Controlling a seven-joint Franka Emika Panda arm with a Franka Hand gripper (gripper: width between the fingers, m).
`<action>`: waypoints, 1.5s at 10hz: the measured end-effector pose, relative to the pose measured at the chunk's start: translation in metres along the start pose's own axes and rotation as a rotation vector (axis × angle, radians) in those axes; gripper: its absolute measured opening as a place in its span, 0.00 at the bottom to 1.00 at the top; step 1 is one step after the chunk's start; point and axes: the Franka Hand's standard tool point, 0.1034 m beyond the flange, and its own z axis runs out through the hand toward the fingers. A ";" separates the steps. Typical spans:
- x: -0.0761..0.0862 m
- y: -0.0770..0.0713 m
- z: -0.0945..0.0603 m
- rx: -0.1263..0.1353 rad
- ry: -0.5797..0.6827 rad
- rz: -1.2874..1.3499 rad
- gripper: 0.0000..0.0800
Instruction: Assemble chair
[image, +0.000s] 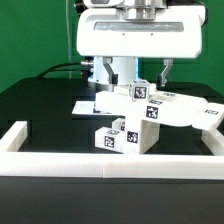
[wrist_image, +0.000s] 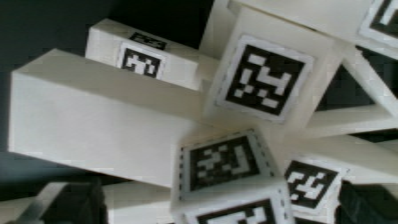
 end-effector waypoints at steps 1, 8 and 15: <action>0.000 0.001 0.001 -0.001 0.000 0.001 0.66; 0.000 0.001 0.000 -0.001 0.001 0.024 0.36; 0.001 0.001 0.001 0.001 0.008 0.365 0.36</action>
Offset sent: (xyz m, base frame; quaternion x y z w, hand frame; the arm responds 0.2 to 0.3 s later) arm 0.0000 0.0000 0.0000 0.0000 0.0000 0.0000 1.0000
